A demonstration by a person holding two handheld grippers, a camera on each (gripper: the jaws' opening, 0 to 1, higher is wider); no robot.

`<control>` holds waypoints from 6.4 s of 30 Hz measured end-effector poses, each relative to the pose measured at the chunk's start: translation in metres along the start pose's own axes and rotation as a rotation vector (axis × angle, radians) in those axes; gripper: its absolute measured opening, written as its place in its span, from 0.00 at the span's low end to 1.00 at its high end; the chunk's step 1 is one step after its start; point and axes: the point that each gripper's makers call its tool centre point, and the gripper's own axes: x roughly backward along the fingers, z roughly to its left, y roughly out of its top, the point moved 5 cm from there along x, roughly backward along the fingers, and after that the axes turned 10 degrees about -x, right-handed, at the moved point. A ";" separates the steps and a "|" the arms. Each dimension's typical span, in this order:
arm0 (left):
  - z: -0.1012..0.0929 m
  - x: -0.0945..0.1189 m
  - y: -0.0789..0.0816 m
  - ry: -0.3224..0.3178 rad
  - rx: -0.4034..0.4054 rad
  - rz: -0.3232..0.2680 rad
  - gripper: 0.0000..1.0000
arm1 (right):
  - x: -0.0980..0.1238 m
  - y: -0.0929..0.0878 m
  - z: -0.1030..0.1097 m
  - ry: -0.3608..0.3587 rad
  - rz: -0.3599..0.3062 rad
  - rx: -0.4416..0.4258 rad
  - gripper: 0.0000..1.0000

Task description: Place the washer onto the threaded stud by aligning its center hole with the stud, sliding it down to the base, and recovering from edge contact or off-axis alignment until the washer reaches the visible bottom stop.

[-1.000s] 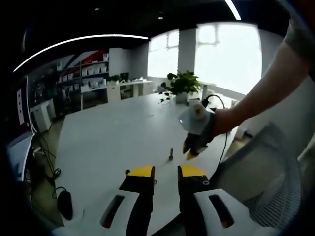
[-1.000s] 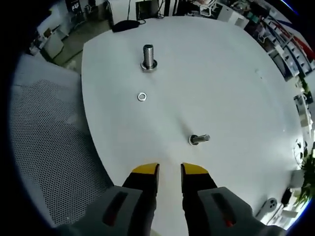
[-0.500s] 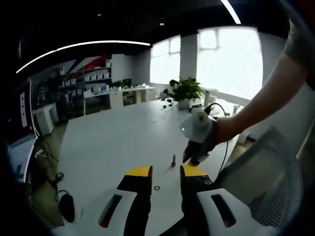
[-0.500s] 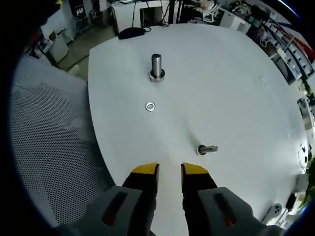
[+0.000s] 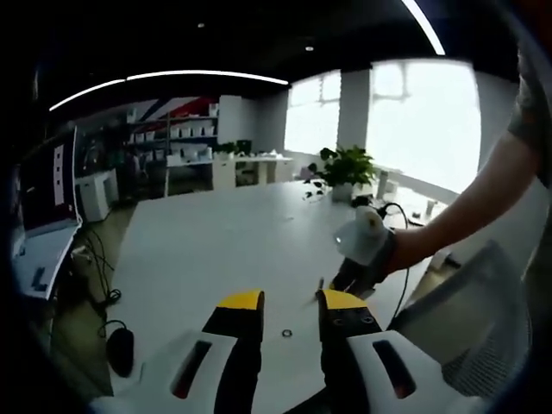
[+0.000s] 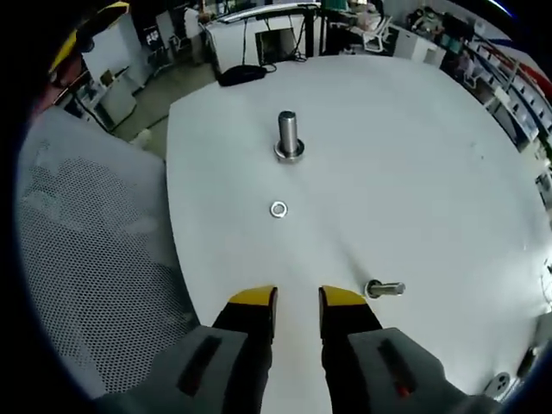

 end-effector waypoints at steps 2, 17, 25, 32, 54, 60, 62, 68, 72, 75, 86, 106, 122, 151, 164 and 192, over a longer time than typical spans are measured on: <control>0.001 0.000 0.000 0.014 -0.011 0.010 0.23 | -0.002 0.000 0.001 0.006 0.002 0.012 0.22; -0.004 -0.004 -0.004 -0.006 -0.041 0.042 0.23 | -0.034 0.027 0.015 0.067 -0.006 0.029 0.22; -0.006 -0.004 -0.004 -0.027 -0.057 0.044 0.22 | -0.060 0.041 0.020 0.068 0.026 0.051 0.22; -0.007 -0.003 -0.004 -0.035 -0.056 0.035 0.21 | -0.069 0.046 0.017 0.064 0.037 0.049 0.21; -0.009 -0.003 -0.003 -0.045 -0.063 0.026 0.21 | -0.074 0.053 0.023 0.097 0.041 0.247 0.15; -0.009 -0.004 -0.004 -0.040 -0.072 0.035 0.21 | -0.072 0.049 0.020 0.102 0.037 0.252 0.15; -0.009 -0.004 -0.004 -0.041 -0.074 0.037 0.21 | -0.070 0.046 0.020 0.099 0.040 0.257 0.15; -0.010 -0.004 -0.005 -0.039 -0.086 0.047 0.21 | -0.064 0.036 0.014 0.105 0.067 0.283 0.15; -0.010 -0.005 -0.006 -0.038 -0.094 0.055 0.21 | -0.063 0.034 0.012 0.112 0.103 0.284 0.15; -0.011 -0.005 -0.007 -0.037 -0.094 0.062 0.21 | -0.065 0.038 0.012 0.105 0.140 0.280 0.14; -0.009 -0.004 -0.007 -0.024 -0.105 0.061 0.21 | -0.066 0.040 0.018 0.040 0.221 0.330 0.14; -0.009 -0.006 -0.010 -0.031 -0.104 0.087 0.20 | -0.038 0.021 0.001 0.053 0.072 0.140 0.13; -0.008 -0.007 -0.010 -0.026 -0.105 0.095 0.20 | 0.005 -0.013 -0.049 -0.021 0.018 0.024 0.13; -0.008 -0.007 -0.013 -0.024 -0.110 0.115 0.20 | 0.038 0.004 -0.072 -0.074 -0.052 -0.012 0.13; -0.007 -0.007 -0.013 -0.015 -0.116 0.116 0.20 | 0.031 0.012 -0.069 -0.066 -0.035 0.051 0.13; -0.007 -0.008 -0.014 -0.008 -0.129 0.129 0.20 | 0.004 0.008 -0.074 -0.050 0.045 0.075 0.14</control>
